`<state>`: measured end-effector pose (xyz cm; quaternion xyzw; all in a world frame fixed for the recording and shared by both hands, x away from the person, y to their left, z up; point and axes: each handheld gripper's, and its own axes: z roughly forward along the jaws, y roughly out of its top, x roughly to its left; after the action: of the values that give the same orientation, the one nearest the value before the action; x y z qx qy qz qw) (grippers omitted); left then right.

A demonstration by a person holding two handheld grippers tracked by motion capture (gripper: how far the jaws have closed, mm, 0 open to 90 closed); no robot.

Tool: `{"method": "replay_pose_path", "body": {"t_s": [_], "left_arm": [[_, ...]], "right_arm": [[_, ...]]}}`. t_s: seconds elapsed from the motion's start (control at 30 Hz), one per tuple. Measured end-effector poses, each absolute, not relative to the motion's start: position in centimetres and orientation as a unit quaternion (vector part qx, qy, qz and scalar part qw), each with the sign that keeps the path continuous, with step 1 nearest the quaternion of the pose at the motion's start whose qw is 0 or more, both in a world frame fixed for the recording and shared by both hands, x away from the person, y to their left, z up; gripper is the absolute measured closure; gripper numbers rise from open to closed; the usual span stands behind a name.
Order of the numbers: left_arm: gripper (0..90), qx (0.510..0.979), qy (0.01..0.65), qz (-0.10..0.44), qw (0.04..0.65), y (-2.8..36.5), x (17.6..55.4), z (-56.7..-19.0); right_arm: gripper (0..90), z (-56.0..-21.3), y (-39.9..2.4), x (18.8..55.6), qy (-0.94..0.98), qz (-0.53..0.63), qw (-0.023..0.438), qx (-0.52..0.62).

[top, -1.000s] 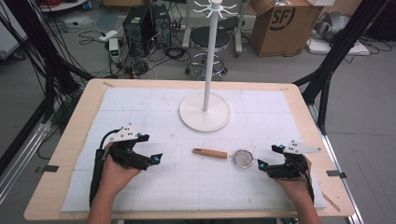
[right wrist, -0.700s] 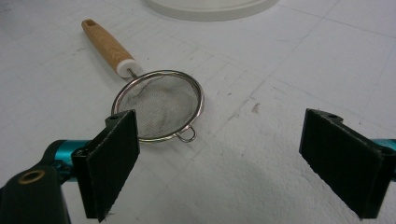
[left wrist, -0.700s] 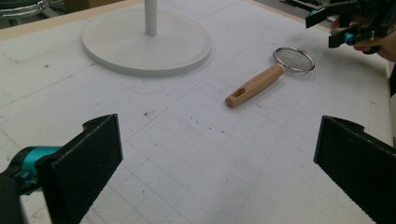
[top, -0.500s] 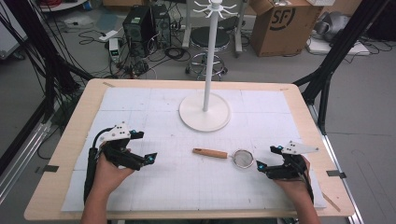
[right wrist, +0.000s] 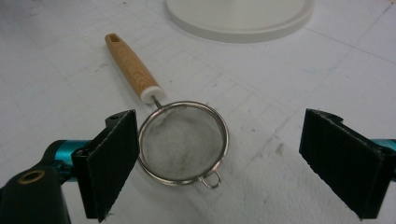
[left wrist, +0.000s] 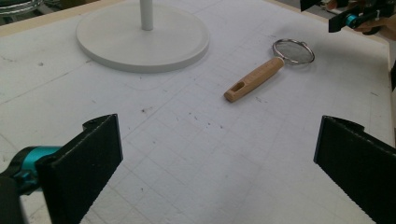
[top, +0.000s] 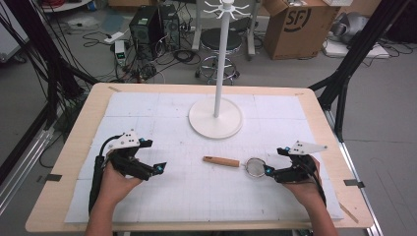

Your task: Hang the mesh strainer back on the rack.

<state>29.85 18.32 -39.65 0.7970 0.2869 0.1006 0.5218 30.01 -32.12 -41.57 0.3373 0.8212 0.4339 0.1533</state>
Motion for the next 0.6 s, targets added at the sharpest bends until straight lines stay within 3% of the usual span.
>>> {"method": "replay_pose_path", "body": {"t_s": [0.6], "left_arm": [[1.6, 0.794, 0.288, 0.101, 0.527, 18.4, 29.7, -39.7]], "right_arm": [[11.4, -39.9, -25.1, 33.4, 0.887, 0.355, 0.118, 0.270]]}}
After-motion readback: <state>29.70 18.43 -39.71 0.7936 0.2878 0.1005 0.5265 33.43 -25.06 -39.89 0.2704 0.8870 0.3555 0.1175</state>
